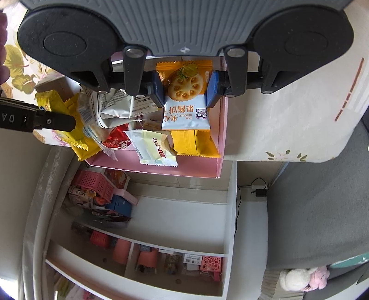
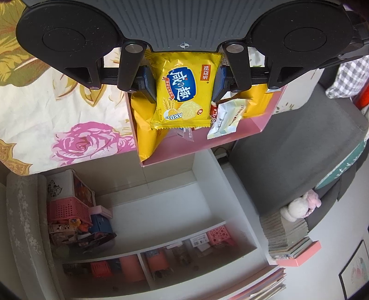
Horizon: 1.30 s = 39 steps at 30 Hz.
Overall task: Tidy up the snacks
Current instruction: 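Carry orange cookie packet with left gripper and yellow packet with right over box, then open both grippers to drop cookie and yellow packets into box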
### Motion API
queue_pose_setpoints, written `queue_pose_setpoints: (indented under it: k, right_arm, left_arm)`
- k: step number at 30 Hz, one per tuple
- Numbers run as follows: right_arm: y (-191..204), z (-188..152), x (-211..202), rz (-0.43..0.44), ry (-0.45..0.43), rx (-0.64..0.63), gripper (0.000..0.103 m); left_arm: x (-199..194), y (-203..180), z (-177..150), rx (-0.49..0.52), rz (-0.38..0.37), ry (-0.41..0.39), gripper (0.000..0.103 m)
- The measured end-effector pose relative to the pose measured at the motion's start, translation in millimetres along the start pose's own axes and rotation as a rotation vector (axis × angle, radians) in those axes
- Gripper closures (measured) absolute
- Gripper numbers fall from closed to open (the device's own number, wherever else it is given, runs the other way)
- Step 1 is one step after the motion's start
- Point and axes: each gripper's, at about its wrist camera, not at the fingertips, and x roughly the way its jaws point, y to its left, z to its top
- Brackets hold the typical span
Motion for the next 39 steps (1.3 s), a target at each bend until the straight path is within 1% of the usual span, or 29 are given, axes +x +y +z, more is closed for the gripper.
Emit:
queue_pose_setpoints:
  k: [4, 5, 6, 7, 8, 10, 13, 16, 18, 20, 23, 29, 31, 36, 39]
  right_arm:
    - [2, 0, 3, -0.011, -0.007, -0.012, 0.049]
    - [2, 0, 3, -0.01, -0.004, -0.013, 0.046]
    - [2, 0, 3, -0.006, -0.003, -0.013, 0.04]
    - [1, 0, 2, -0.004, -0.007, -0.014, 0.037]
    - [2, 0, 0, -0.005, -0.012, -0.019, 0.033]
    - [3, 0, -2, -0.01, -0.014, -0.03, 0.033]
    - [5, 2, -6, -0.01, -0.017, -0.032, 0.033]
    - [7, 2, -12, -0.012, -0.016, -0.049, 0.028]
    - [9, 2, -17, -0.009, -0.008, -0.065, 0.024]
    - [10, 1, -23, -0.006, -0.001, -0.076, 0.02]
    - [13, -2, -36, -0.007, 0.008, -0.086, 0.014]
    - [20, -8, -60, -0.014, 0.02, -0.124, 0.009]
    - [21, -9, -66, -0.019, 0.027, -0.107, 0.009]
    - [23, -9, -81, 0.021, 0.058, -0.063, 0.008]
    - [24, -13, -91, 0.029, 0.068, -0.058, 0.005]
  left_arm:
    - [-1, -1, -1, 0.009, 0.001, -0.006, 0.066]
    - [-1, -1, -1, 0.01, 0.004, -0.006, 0.065]
    - [-2, -2, -1, 0.011, 0.007, -0.008, 0.061]
    - [-2, -2, -1, 0.016, 0.01, -0.008, 0.059]
    - [-2, -3, -1, 0.02, 0.017, -0.009, 0.053]
    - [-3, -4, 0, 0.022, 0.015, -0.008, 0.051]
    - [-5, -5, 2, 0.023, 0.007, -0.01, 0.044]
    - [-11, -8, 3, 0.035, 0.001, -0.016, 0.034]
    - [-15, -9, 3, 0.045, 0.003, -0.018, 0.024]
    - [-20, -10, 2, 0.053, -0.016, -0.009, 0.021]
    - [-28, -13, 0, 0.07, -0.022, 0.012, 0.011]
    - [-49, -13, -5, 0.109, -0.014, 0.059, 0.004]
    - [-56, -11, -6, 0.12, 0.005, 0.079, 0.003]
    - [-71, -6, -12, 0.134, 0.045, 0.119, 0.0]
    - [-73, -2, -17, 0.11, 0.094, 0.182, 0.0]
